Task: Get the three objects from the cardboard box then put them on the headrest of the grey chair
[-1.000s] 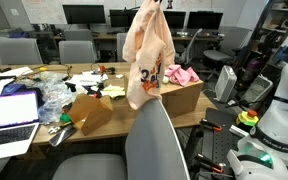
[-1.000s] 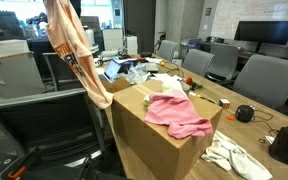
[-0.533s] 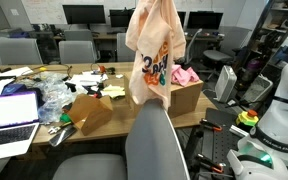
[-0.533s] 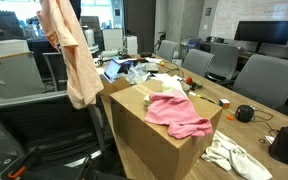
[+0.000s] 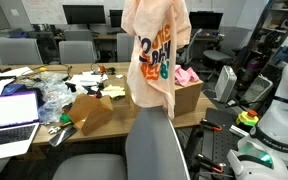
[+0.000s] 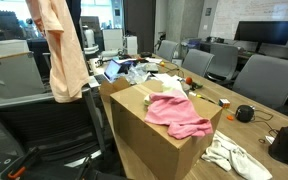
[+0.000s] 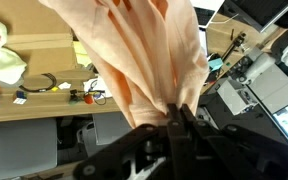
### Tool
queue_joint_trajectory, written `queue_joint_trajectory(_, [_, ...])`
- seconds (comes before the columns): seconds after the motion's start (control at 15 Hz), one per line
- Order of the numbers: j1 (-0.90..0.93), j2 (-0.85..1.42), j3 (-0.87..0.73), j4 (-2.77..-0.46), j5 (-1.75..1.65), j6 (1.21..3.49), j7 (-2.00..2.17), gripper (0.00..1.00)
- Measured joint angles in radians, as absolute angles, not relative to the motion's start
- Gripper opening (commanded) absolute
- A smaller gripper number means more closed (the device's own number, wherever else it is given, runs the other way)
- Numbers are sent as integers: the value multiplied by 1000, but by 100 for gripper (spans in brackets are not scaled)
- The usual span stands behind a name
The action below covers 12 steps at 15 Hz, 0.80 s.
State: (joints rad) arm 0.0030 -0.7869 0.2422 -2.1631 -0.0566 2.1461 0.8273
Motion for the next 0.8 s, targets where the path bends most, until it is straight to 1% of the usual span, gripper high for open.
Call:
queue_joint_trajectory(0.47, [-10, -774, 246, -2140, -57, 2140, 784, 2])
queue_joint_trajectory(0.8, [-14, -700, 247, -2140, -57, 2138, 743, 2])
